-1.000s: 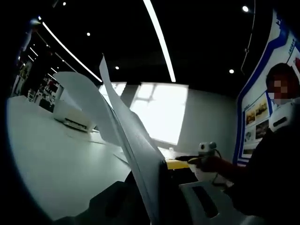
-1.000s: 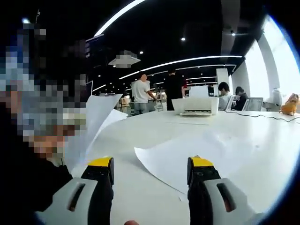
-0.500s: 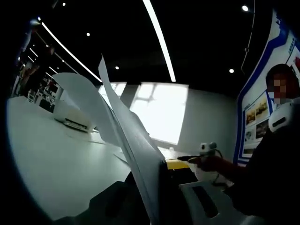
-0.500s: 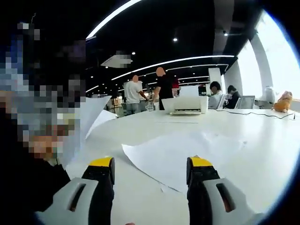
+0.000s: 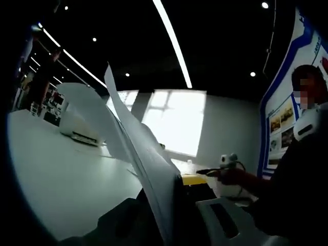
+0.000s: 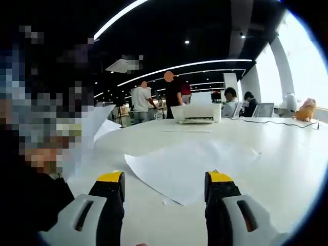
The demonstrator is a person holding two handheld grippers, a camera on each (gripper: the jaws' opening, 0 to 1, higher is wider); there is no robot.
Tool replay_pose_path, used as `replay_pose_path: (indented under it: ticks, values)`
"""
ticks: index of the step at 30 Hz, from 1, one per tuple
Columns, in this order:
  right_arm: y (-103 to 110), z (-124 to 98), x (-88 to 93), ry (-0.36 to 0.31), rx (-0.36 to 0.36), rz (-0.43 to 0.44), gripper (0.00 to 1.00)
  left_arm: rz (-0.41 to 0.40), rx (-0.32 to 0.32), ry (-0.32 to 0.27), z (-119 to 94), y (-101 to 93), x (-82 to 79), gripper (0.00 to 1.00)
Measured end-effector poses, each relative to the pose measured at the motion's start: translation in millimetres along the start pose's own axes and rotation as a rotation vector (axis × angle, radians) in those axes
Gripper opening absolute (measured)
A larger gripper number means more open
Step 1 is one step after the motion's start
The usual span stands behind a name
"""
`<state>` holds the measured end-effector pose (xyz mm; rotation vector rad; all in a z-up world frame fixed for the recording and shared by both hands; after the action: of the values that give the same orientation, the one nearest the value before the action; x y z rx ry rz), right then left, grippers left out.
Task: Organize the stack of printing papers by aligning and flattening the scattered papers on the table
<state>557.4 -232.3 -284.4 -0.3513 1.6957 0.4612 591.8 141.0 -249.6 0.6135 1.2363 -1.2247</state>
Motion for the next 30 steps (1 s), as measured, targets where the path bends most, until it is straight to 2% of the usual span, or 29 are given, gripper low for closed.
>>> replay_pose_path:
  ticks: [4,12,30]
  values:
    - [1,5,-4.9,-0.017,-0.024,0.022,0.58,0.003,-0.002,0.002,0,0.2,0.2,0.08]
    - [5,9,-13.0,-0.009,-0.034,-0.007,0.59,-0.001,-0.002,0.008,0,0.9,1.0,0.08]
    - [-1,17,-23.2,0.0,-0.01,-0.032,0.63,-0.004,0.001,0.009,-1,1.1,1.7,0.08]
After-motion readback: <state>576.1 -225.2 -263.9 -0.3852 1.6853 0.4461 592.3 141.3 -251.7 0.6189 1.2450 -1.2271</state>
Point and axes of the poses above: the point that each gripper's makers call its tool centre point, and the gripper's own axes: z roughly forward along the fingers, y roughly to its left, x roughly out of its underside, the point moved 2 cm from there along -z, roughly backward along the fingers, and after that the axes turned 1 degree about -y, right-handed, at the moved point
